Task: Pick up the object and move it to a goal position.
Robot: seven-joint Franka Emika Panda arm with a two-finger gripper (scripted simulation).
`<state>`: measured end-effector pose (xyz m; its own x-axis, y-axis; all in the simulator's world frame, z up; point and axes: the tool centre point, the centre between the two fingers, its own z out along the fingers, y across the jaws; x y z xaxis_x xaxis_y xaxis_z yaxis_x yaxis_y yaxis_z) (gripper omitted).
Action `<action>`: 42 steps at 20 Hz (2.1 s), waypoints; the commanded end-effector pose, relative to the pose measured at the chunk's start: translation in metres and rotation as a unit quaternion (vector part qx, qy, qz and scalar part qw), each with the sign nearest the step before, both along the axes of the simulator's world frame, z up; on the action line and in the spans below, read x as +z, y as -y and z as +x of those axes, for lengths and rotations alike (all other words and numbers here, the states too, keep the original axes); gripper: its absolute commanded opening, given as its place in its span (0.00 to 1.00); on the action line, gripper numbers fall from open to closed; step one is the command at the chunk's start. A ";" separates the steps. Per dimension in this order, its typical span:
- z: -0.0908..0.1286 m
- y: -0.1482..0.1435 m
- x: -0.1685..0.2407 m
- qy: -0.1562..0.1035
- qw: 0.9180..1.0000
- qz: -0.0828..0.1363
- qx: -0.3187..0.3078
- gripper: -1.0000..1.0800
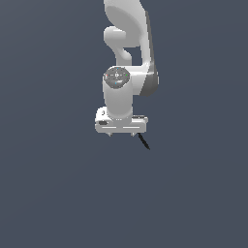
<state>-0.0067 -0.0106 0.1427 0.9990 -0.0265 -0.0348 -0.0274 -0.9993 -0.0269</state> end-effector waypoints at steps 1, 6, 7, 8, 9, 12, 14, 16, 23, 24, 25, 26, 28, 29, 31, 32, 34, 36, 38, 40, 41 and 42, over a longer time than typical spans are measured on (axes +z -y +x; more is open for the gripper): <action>-0.001 0.003 -0.002 -0.001 1.000 0.002 -0.001 0.96; -0.002 0.000 -0.003 -0.001 1.000 0.001 0.003 0.96; -0.003 -0.001 -0.005 0.000 1.000 0.001 0.007 0.96; -0.004 -0.003 -0.007 0.000 1.000 0.000 0.011 0.96; -0.006 -0.005 -0.009 0.000 1.000 -0.001 0.015 0.96; -0.012 -0.015 -0.017 0.002 0.999 -0.003 0.035 0.96; -0.018 -0.023 -0.025 0.004 0.999 -0.005 0.052 0.96; -0.025 -0.032 -0.033 0.006 0.997 -0.007 0.073 0.96; -0.059 -0.071 -0.065 0.014 0.987 -0.011 0.158 0.96; -0.063 -0.076 -0.068 0.014 0.986 -0.011 0.168 0.96; -0.068 -0.080 -0.071 0.015 0.984 -0.011 0.178 0.96; -0.071 -0.083 -0.074 0.016 0.982 -0.011 0.186 0.96; -0.078 -0.089 -0.078 0.018 0.980 -0.010 0.200 0.96; -0.080 -0.092 -0.080 0.018 0.978 -0.010 0.205 0.96; -0.084 -0.096 -0.083 0.019 0.977 -0.010 0.214 0.96; -0.086 -0.097 -0.084 0.019 0.976 -0.010 0.217 0.96; -0.088 -0.098 -0.085 0.020 0.975 -0.010 0.221 0.96; -0.087 -0.098 -0.084 0.019 0.976 -0.010 0.219 0.96; -0.087 -0.098 -0.085 0.019 0.976 -0.010 0.219 0.96; -0.087 -0.098 -0.089 0.019 0.975 -0.010 0.219 0.96; -0.087 -0.098 -0.092 0.019 0.975 -0.010 0.219 0.96; -0.087 -0.098 -0.095 0.019 0.975 -0.010 0.219 0.96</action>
<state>-0.0936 0.0873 0.0521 0.9152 0.4030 -0.0003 0.4030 -0.9152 -0.0001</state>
